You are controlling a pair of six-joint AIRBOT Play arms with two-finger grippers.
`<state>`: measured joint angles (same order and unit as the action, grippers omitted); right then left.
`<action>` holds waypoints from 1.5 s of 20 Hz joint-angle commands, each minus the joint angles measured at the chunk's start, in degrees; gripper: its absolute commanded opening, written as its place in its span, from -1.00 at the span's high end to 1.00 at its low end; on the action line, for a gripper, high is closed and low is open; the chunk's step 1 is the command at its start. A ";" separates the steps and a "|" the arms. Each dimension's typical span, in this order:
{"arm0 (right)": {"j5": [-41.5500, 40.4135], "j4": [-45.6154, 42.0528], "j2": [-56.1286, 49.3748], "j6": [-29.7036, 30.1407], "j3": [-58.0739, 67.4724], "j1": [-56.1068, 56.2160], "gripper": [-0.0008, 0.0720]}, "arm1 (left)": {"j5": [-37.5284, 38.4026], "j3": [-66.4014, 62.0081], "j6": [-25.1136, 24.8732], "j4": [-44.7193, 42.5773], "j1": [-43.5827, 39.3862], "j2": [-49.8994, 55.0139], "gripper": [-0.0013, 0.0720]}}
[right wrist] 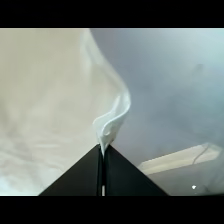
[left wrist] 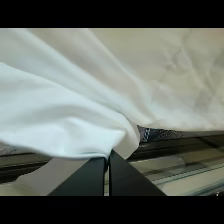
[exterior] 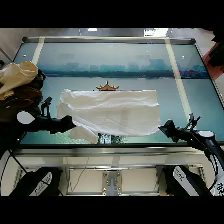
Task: Fold the shirts.
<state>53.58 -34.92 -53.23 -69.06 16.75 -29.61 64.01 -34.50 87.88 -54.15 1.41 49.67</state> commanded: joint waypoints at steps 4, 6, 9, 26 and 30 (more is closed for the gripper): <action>9.14 -4.33 6.03 -3.58 10.62 -0.04 0.91 | 7.56 -12.76 2.80 -17.66 0.00 -5.40 0.93; 8.68 -6.23 6.73 -4.42 15.87 0.26 0.92 | 7.89 -15.82 3.80 -22.23 -0.04 -5.51 0.93; 0.15 -7.39 6.16 -4.46 22.49 4.74 0.92 | 6.69 -18.45 1.88 -24.46 -2.78 -1.84 0.94; -20.94 -9.51 -39.12 -4.68 43.54 21.31 0.92 | -10.27 -40.65 2.32 -35.80 -8.59 43.87 0.93; -19.34 -11.78 -39.54 -4.59 44.46 20.83 0.91 | -11.04 -41.83 2.60 -35.60 -8.59 43.89 0.82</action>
<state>33.43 -45.17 -91.42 -73.76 60.23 -8.60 53.95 -75.31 90.21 -89.73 -7.16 92.68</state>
